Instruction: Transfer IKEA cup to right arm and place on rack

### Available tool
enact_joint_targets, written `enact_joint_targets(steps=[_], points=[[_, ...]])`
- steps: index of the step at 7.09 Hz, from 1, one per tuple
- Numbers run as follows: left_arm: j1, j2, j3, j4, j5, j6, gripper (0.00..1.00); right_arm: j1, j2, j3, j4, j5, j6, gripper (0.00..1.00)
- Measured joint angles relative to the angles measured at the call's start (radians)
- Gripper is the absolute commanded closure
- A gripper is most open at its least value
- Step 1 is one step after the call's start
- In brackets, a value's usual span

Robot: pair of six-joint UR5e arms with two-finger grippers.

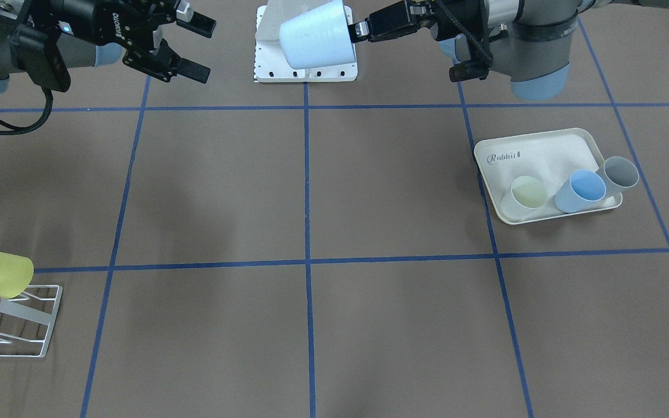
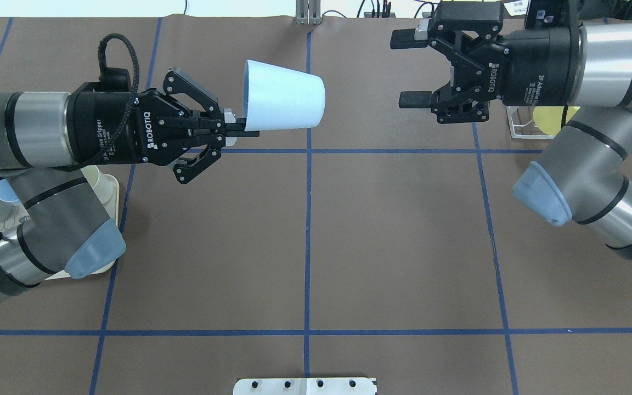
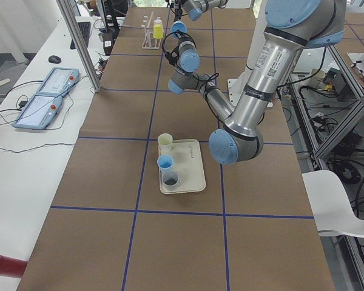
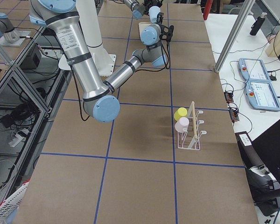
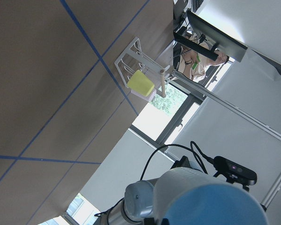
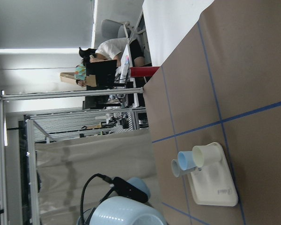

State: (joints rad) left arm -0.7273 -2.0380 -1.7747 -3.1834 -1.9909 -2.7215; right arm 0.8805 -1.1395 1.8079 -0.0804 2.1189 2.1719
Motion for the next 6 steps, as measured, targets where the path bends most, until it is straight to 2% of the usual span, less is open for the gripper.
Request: enact_joint_targets(steps=[2,6], points=[[0.005,-0.001,0.041,-0.128,0.065,-0.142,1.00,-0.076,0.007,-0.048,0.173,-0.078,0.049,0.00],[0.035,-0.003,0.050,-0.180,0.104,-0.225,1.00,-0.146,0.060,-0.056,0.216,-0.110,0.051,0.00]])
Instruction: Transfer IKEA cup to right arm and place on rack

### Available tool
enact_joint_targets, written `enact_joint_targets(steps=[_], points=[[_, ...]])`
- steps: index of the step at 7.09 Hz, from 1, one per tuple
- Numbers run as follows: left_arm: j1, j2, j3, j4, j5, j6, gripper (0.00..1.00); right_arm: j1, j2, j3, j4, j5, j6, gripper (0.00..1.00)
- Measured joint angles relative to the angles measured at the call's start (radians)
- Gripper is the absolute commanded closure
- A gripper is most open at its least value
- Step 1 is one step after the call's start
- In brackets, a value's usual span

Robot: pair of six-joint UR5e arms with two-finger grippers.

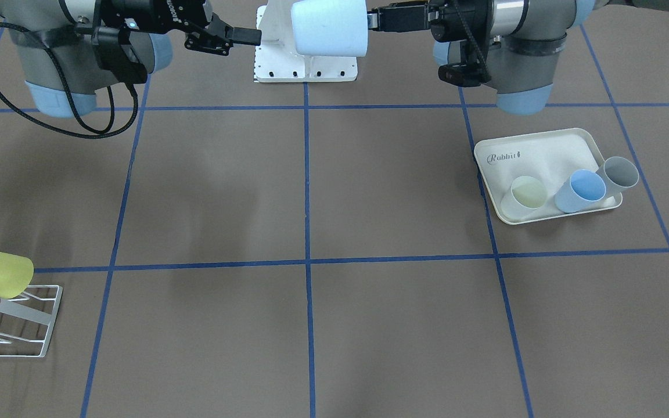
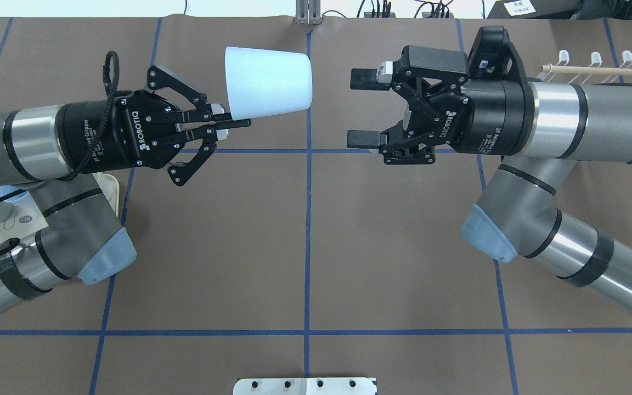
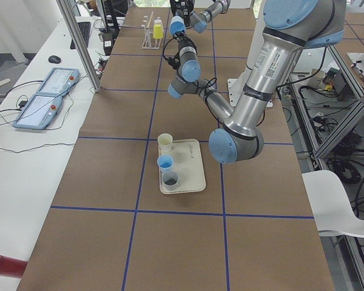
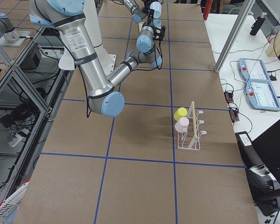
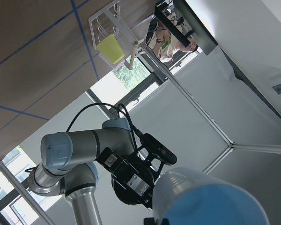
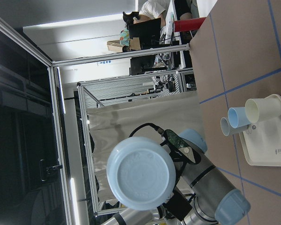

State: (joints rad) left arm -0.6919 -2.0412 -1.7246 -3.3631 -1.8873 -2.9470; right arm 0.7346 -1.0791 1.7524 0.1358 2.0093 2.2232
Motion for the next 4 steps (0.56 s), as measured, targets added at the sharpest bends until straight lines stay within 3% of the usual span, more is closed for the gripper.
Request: enact_joint_targets(steps=[4], points=[[0.048,-0.012,-0.005,-0.001,0.011,-0.002,1.00,-0.031,0.015,-0.001,0.000,-0.022,-0.002,0.00]])
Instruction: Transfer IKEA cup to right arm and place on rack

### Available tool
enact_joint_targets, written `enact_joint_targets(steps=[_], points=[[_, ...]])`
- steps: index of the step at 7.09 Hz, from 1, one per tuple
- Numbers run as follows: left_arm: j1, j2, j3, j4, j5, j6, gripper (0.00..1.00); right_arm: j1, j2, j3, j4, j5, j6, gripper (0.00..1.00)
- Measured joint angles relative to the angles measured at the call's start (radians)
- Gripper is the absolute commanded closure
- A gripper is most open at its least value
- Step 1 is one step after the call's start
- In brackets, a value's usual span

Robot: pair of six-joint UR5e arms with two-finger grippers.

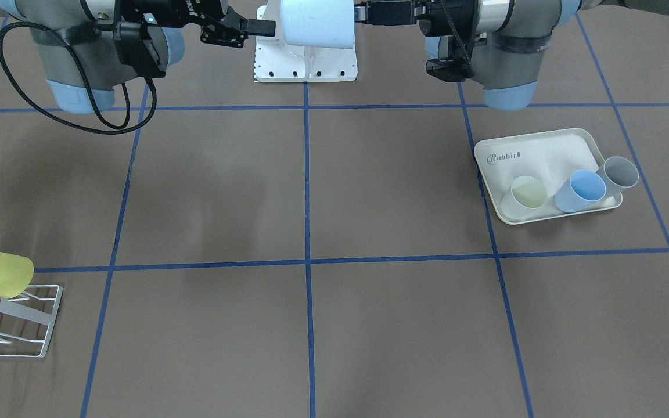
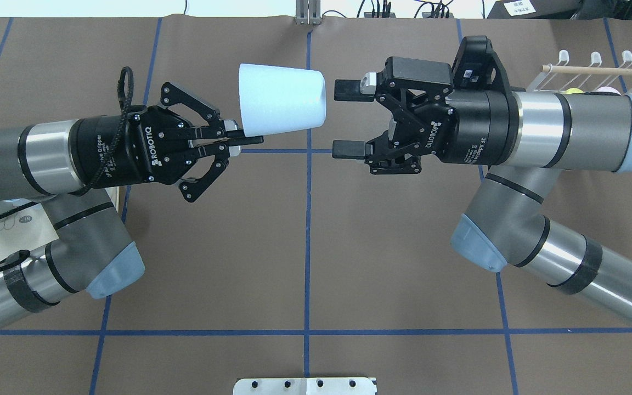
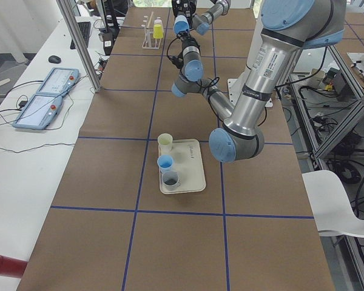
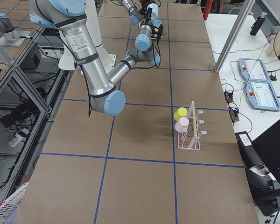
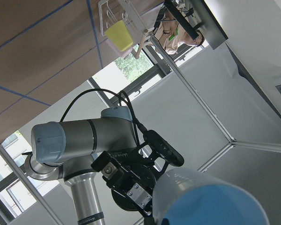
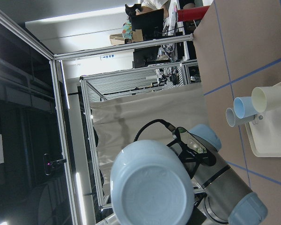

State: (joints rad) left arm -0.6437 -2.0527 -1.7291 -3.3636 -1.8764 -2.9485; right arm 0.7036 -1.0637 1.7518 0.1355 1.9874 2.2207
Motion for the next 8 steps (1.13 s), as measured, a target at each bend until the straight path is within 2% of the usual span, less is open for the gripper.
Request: enact_joint_targets(steps=[3,4,5,6,7,8], points=[[0.021,-0.019,0.005,0.002,0.000,0.001,1.00,-0.017,0.008,-0.001,-0.001,-0.023,-0.001,0.01],[0.027,-0.020,0.005,0.001,0.000,0.001,1.00,-0.023,0.009,-0.001,-0.001,-0.029,-0.001,0.07],[0.031,-0.020,0.005,0.001,0.000,0.002,1.00,-0.026,0.009,-0.002,-0.001,-0.031,0.000,0.19],[0.035,-0.021,0.005,0.001,0.000,0.002,1.00,-0.027,0.010,-0.002,-0.001,-0.033,0.000,0.37],[0.037,-0.023,0.005,0.001,0.000,0.002,1.00,-0.028,0.010,-0.002,-0.001,-0.033,0.000,0.48],[0.038,-0.024,0.005,0.000,0.001,0.002,1.00,-0.028,0.010,-0.002,-0.001,-0.033,0.000,0.53]])
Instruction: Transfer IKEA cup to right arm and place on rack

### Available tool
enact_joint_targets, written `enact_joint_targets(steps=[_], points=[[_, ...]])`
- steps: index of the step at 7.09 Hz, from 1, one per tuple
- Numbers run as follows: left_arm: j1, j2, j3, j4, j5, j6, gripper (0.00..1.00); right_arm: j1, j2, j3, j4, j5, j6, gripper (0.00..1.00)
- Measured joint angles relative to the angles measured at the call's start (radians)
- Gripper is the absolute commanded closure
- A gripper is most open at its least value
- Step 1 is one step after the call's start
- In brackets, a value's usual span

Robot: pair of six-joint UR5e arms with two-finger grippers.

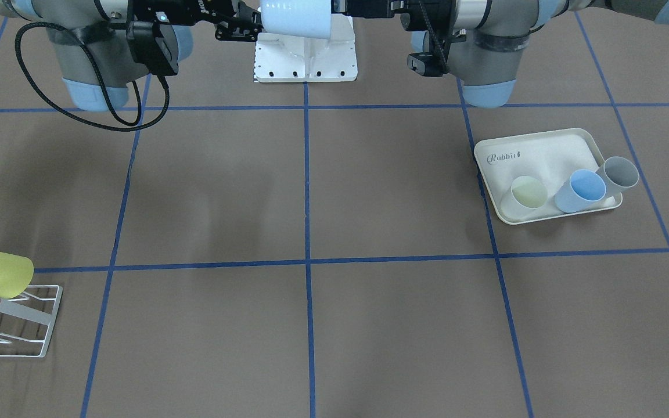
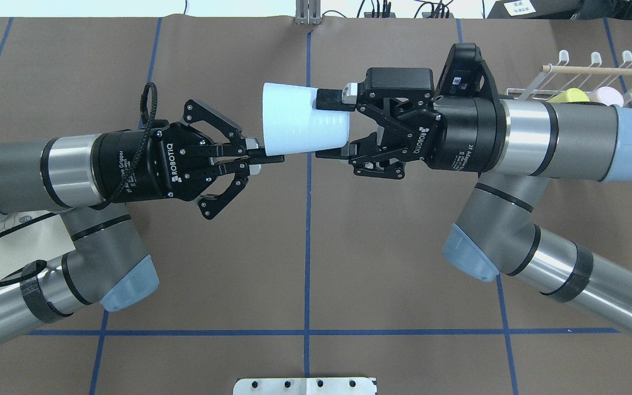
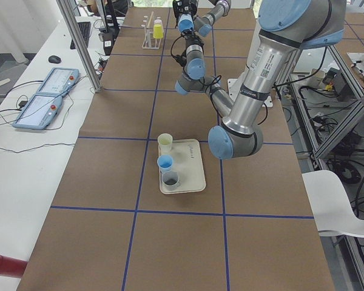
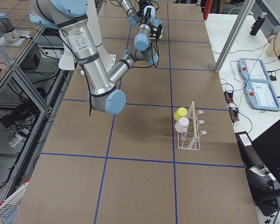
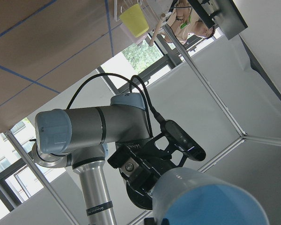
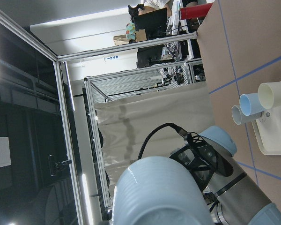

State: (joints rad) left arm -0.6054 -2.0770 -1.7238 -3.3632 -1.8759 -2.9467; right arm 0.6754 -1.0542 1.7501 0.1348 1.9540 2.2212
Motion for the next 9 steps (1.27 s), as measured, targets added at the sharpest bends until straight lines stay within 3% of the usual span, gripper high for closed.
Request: enact_joint_targets(steps=[1,2,3,4,5,9], points=[[0.004,-0.001,0.000,0.001,0.000,0.001,1.00,0.000,0.000,0.000,0.000,-0.002,0.000,0.56],[0.007,-0.001,0.001,0.001,-0.001,0.002,0.91,-0.001,0.001,0.000,0.000,-0.005,0.000,0.57],[0.009,-0.001,0.001,0.001,-0.002,0.003,0.49,-0.001,0.001,0.000,0.000,-0.007,0.000,0.59],[0.010,-0.001,0.001,0.001,-0.002,0.004,0.14,0.000,0.002,0.000,0.000,-0.008,0.000,0.60],[0.011,0.000,0.000,0.002,-0.002,0.005,0.00,0.000,0.003,0.001,0.001,-0.009,0.000,0.63],[0.000,0.004,-0.011,0.004,-0.001,0.010,0.00,0.003,0.000,0.005,0.001,-0.009,0.001,0.75]])
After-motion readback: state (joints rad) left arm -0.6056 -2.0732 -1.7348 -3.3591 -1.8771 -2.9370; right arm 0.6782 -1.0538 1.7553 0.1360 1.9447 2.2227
